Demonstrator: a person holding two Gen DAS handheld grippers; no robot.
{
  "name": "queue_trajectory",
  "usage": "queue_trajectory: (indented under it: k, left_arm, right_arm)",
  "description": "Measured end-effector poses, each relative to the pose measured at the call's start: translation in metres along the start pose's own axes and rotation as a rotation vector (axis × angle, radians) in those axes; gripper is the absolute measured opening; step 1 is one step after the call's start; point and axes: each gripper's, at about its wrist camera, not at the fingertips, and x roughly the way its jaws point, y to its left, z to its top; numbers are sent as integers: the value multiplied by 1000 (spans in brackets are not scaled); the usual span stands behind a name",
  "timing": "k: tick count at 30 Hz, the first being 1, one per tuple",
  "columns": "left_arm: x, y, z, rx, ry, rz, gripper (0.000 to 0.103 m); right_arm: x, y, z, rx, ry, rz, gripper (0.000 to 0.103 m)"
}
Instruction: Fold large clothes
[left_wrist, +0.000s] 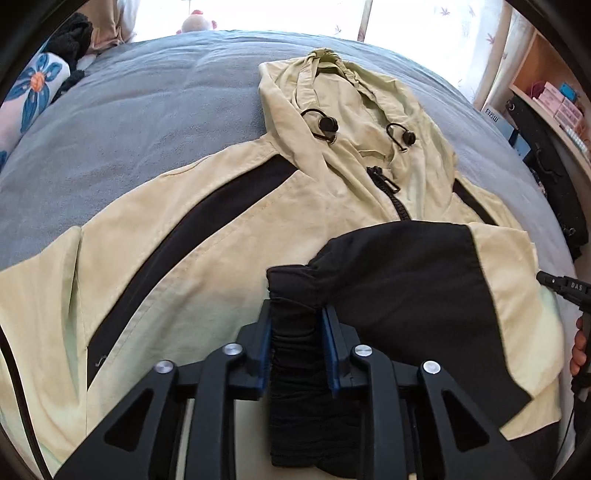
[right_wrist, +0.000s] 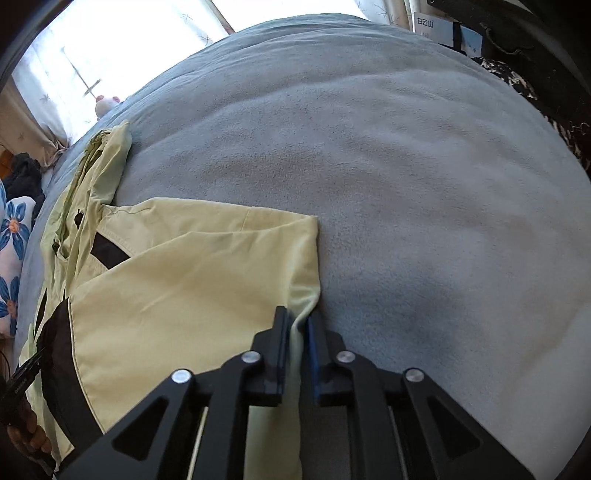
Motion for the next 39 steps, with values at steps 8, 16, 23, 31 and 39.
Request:
queue_trajectory:
  k: [8, 16, 23, 31, 39]
  left_arm:
    - [-58, -1, -36, 127, -88, 28, 27]
    - [-82, -11, -75, 112, -7, 82, 27]
    - [-61, -8, -79, 29, 4, 67, 28]
    - [-39, -7, -77, -38, 25, 87, 28]
    - [-47, -12, -79, -12, 12, 128, 28]
  right_arm:
    - [-91, 0, -52, -96, -218, 57, 41]
    - [-96, 10, -99, -199, -116, 21, 49]
    - [-62, 4, -109, -166, -42, 23, 49]
    - [-38, -5, -113, -143, 11, 78, 18]
    - [-46, 5, -114, -163, 8, -29, 22]
